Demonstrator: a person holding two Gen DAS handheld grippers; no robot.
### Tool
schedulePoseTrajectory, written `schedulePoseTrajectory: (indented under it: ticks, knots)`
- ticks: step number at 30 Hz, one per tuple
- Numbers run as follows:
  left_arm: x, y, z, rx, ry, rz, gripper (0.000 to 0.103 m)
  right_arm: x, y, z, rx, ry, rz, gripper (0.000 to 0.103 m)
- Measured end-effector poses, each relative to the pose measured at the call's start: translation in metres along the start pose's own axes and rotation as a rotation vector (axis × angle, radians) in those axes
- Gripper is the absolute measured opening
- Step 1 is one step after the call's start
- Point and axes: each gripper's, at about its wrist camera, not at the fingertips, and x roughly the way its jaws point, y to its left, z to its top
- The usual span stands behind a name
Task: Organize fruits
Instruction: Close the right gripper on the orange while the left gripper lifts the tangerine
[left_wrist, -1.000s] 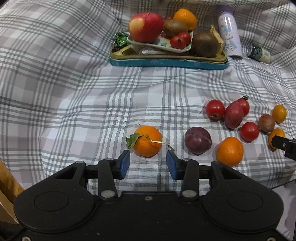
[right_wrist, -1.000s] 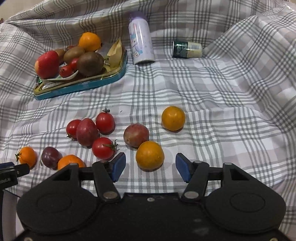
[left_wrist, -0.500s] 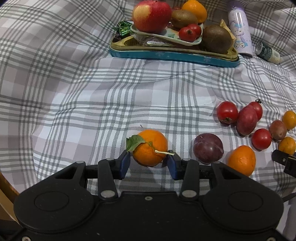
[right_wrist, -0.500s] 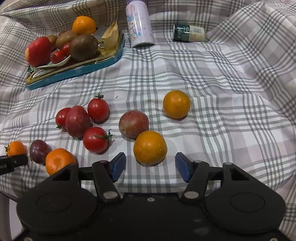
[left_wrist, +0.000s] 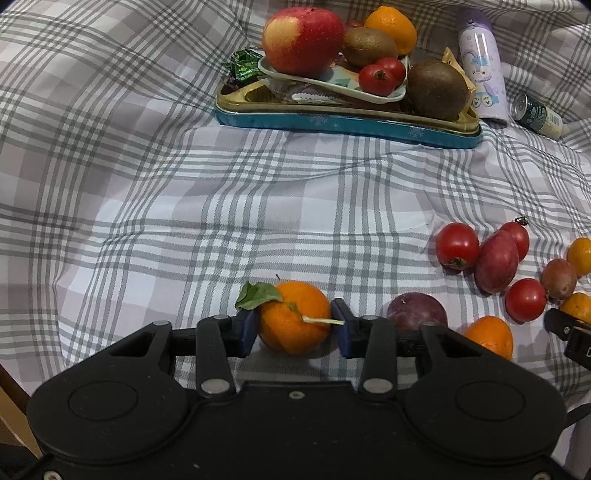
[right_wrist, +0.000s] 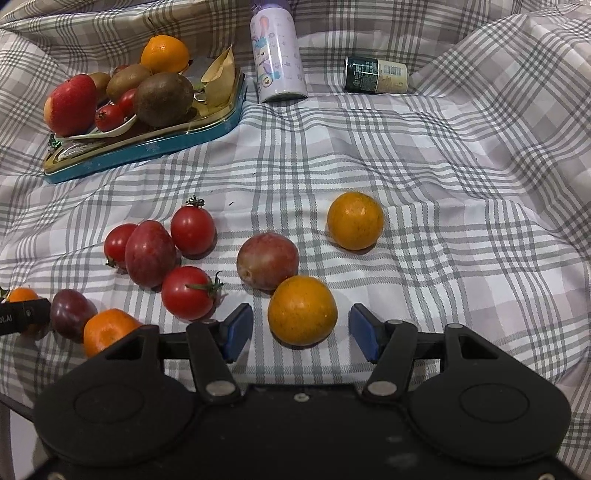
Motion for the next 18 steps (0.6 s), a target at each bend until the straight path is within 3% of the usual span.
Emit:
schedulePoseTrajectory:
  ticks: [2,9,18]
  knots:
    - [0.0,0.004,0.001,-0.013,0.002,-0.02,0.047,-0.001,0.0,0.0,-0.01,-0.007,0.001,0.042]
    - [-0.015,0.011,0.003,-0.04,-0.02,-0.044,0.047,-0.007,-0.003,0.001,0.01,-0.006,0.012,0.041]
    - [-0.064,0.015,-0.001,-0.029,-0.075,-0.06,0.047,-0.052,-0.008,-0.002,0.04,-0.057,0.059,0.041]
